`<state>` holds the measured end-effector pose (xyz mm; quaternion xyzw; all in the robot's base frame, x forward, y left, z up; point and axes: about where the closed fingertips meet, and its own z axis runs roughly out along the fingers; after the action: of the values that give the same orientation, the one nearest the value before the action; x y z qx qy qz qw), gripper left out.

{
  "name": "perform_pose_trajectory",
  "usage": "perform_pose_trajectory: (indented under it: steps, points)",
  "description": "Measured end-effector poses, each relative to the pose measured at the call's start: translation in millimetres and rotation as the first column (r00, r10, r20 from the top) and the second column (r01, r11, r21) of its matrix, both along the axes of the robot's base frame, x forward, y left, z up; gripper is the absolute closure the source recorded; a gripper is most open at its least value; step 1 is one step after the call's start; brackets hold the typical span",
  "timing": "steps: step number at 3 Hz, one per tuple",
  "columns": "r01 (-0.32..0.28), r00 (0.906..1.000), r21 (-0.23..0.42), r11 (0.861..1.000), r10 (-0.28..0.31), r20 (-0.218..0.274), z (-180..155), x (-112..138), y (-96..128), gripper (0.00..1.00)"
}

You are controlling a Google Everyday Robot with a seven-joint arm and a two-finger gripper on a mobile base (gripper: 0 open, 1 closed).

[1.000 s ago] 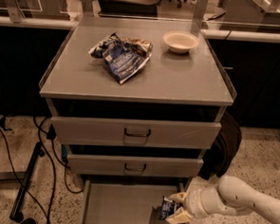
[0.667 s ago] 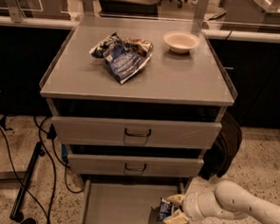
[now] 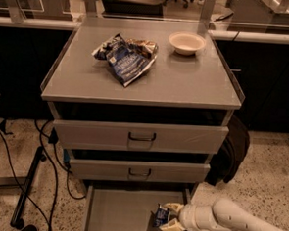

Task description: Place rxbar blueberry into bottom drawer

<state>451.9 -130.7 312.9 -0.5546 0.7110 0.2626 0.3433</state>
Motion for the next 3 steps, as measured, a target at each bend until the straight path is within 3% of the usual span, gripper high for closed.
perform_pose_trajectory:
  steps: [3]
  points:
    - [0.025,0.999,-0.067,0.997,-0.023,0.037,-42,35,-10,1.0]
